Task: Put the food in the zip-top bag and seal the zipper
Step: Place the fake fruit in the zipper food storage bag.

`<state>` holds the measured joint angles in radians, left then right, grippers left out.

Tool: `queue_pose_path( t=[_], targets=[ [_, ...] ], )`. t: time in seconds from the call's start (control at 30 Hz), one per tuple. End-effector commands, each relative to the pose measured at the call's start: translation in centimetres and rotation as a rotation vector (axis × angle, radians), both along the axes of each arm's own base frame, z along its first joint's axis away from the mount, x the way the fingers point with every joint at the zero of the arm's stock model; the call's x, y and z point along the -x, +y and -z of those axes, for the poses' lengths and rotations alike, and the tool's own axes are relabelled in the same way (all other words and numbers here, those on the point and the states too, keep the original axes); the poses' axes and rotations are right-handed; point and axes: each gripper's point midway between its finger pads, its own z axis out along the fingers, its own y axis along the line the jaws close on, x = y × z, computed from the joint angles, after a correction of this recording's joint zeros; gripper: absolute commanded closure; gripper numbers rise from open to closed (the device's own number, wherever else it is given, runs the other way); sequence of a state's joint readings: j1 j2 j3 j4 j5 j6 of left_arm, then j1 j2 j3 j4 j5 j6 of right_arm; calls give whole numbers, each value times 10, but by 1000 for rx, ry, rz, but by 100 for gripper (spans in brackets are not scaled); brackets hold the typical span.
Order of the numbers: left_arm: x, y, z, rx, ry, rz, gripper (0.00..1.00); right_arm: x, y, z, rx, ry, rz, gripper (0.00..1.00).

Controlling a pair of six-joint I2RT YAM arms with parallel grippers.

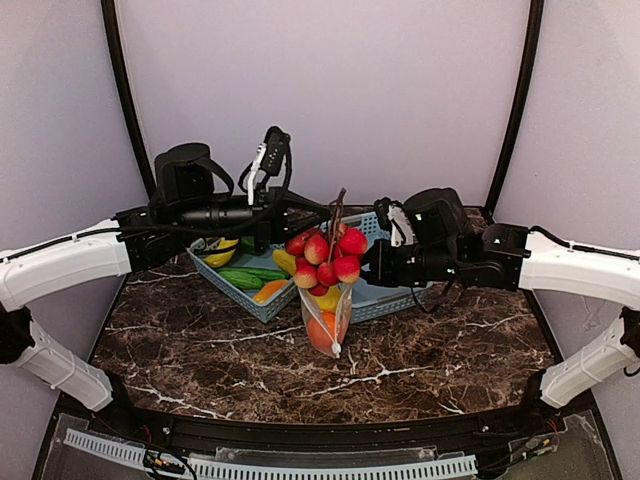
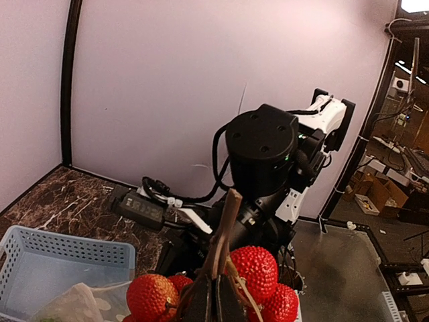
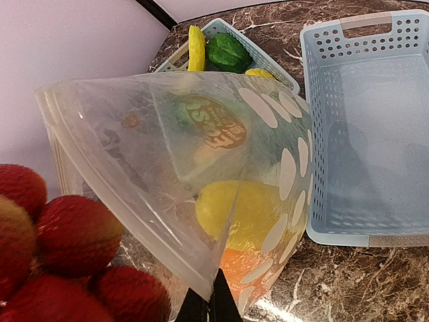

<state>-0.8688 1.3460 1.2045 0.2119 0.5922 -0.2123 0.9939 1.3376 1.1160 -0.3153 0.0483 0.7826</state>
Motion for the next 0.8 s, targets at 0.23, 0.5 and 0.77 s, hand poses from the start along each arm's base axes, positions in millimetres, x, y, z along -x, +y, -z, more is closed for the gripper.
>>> queue_pose_path(
  t=[0.23, 0.5, 0.77],
  targets=[
    [-39, 18, 74, -316, -96, -252, 99, -4, 1, -26, -63, -41, 6, 100],
    [-36, 15, 104, -466, -154, -290, 99, -5, 4, -28, -70, -38, 1, 100],
    [-47, 23, 128, -620, -222, -414, 99, -4, 4, -34, -93, -41, -2, 100]
  ],
)
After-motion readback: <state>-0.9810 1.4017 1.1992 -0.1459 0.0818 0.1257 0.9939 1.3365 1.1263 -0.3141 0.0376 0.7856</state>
